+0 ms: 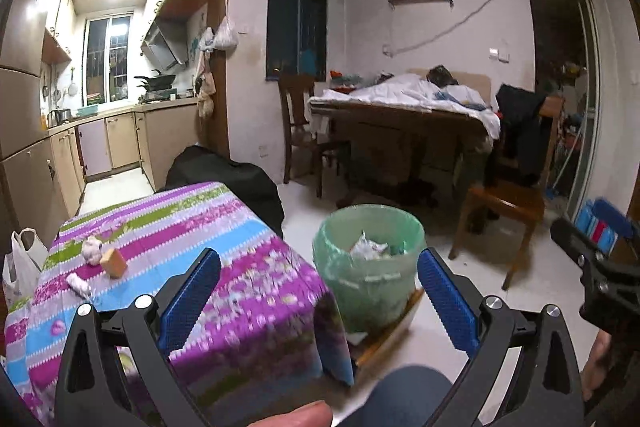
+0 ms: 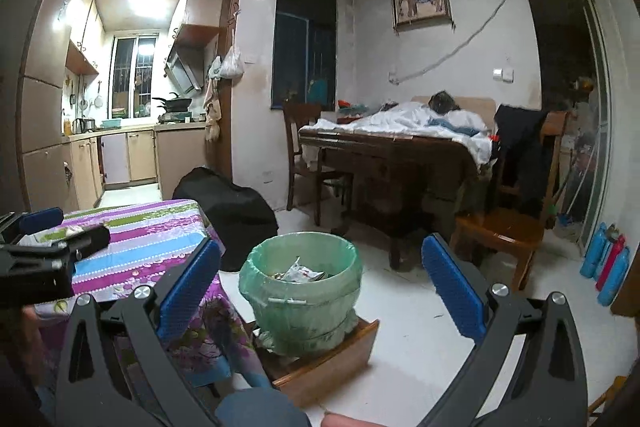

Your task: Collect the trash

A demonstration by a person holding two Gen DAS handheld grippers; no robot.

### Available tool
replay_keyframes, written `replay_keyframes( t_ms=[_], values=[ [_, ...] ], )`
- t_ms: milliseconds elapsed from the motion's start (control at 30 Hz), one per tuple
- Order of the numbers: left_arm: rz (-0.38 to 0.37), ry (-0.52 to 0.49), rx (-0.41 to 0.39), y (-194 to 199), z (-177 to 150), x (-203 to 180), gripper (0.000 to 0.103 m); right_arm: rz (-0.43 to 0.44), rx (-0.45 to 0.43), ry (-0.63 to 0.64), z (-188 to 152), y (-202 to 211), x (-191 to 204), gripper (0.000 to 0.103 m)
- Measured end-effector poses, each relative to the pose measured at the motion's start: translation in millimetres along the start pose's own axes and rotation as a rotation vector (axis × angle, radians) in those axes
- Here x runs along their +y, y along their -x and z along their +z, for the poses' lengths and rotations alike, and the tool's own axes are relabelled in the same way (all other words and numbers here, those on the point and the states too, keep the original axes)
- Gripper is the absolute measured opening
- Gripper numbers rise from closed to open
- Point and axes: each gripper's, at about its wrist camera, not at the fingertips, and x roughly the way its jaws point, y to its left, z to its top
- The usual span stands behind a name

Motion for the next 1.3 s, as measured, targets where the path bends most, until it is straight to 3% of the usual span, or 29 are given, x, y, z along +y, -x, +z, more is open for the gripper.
replay_keyframes(
  t_ms=[367,500,767,1300],
  values=[
    [0.007,-0.007,-0.002,32,-18,-14,0.098,-0.009,-0.009,-0.021,-11,27,-9,0.098],
    [-0.029,-0.018,0.022,31,-19,-21,0.098,-0.01,-0.01,-0.025,-12,31,-13,0.098],
    [-0.028,-0.026,0.037,23,-21,-27,0.098,-0.005,-0.005,-0.026,-14,33,-16,0.098],
    [0.0,-0.051,-0.053,18,-25,-27,0.098,0.042,0.01,-0.013,-14,34,-12,0.098]
  ],
)
